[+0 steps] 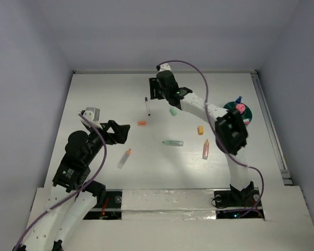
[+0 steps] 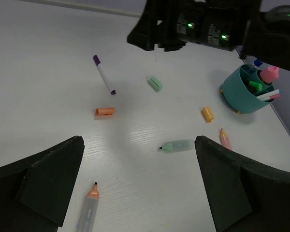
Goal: Sort the stationery into containers
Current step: Pick up the pen from the center of the board.
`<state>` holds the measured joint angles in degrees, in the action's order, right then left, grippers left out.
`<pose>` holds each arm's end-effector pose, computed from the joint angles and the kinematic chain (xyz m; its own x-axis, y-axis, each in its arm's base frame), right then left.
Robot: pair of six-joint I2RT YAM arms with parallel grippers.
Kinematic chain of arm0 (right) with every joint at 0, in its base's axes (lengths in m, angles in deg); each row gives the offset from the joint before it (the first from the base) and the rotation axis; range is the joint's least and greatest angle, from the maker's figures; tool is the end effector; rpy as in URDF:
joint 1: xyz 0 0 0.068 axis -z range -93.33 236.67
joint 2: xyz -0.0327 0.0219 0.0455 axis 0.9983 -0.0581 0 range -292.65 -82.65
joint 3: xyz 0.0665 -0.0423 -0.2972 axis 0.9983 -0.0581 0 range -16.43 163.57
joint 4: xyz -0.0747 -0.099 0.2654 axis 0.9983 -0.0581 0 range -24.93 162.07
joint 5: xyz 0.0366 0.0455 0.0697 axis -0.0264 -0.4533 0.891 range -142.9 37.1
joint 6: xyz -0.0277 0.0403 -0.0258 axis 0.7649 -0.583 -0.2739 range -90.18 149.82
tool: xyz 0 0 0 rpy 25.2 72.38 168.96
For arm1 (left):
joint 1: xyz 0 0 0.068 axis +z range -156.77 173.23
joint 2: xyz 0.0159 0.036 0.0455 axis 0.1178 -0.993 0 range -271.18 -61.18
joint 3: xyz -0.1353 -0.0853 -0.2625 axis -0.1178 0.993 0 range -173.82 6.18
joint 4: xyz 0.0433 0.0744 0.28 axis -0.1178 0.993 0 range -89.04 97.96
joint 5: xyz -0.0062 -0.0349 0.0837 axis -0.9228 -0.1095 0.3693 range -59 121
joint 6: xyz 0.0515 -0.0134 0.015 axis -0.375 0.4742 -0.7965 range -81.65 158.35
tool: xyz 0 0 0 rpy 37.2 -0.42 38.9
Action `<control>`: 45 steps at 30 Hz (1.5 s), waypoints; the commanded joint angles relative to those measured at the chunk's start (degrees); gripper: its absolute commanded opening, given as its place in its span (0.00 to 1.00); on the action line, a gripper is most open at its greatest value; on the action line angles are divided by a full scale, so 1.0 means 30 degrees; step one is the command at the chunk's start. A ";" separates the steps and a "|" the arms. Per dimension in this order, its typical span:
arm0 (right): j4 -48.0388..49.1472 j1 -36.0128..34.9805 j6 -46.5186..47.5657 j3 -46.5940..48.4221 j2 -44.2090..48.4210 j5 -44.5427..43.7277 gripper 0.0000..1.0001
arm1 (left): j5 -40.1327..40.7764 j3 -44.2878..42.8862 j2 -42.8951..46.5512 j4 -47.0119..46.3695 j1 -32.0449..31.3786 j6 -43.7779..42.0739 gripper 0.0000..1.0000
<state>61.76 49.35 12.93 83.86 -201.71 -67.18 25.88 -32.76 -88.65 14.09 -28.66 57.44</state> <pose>0.4390 0.3230 0.2890 -0.4908 -0.0202 -0.8710 -0.2857 0.9482 0.1390 0.1161 -0.0503 0.3626 -0.1739 -0.2811 -0.9438 0.4206 0.8454 -0.3293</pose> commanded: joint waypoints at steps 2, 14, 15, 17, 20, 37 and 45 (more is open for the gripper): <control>-0.4580 -0.0157 0.1346 0.7998 -0.5584 -0.0012 0.73 | 0.0156 -0.0029 0.0043 -0.0742 0.0148 -0.0095 0.99; -0.6437 -0.0714 0.1878 1.5728 -1.2191 0.0688 0.74 | -0.0137 0.0001 -0.0103 -0.0830 0.0148 -0.0123 0.99; -0.6467 -0.0888 0.1878 1.5846 -1.2370 0.0660 0.74 | -0.0137 0.0001 -0.0103 -0.0859 0.0148 -0.0124 0.99; -0.6931 -0.0890 0.1937 1.6457 -1.2722 0.0717 0.73 | -0.0137 0.0001 -0.0045 -0.0801 0.0148 -0.0124 0.99; -0.6791 -0.0890 0.2054 1.5767 -1.2638 0.0426 0.57 | -0.0137 0.0001 -0.0016 -0.0830 0.0148 -0.0124 0.99; -0.7027 -0.0509 0.3286 1.2596 -1.0119 0.0102 0.00 | -0.0372 0.0001 -0.0016 -0.0889 0.0148 -0.0124 0.99; 0.3421 -0.0157 -0.0551 0.2739 -0.1630 -0.2201 0.00 | -0.0575 0.0001 -0.0162 -0.0976 0.0148 -0.0124 0.99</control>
<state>54.22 48.17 16.82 98.99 -220.14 -68.34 25.31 -32.76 -88.76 14.02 -28.44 57.44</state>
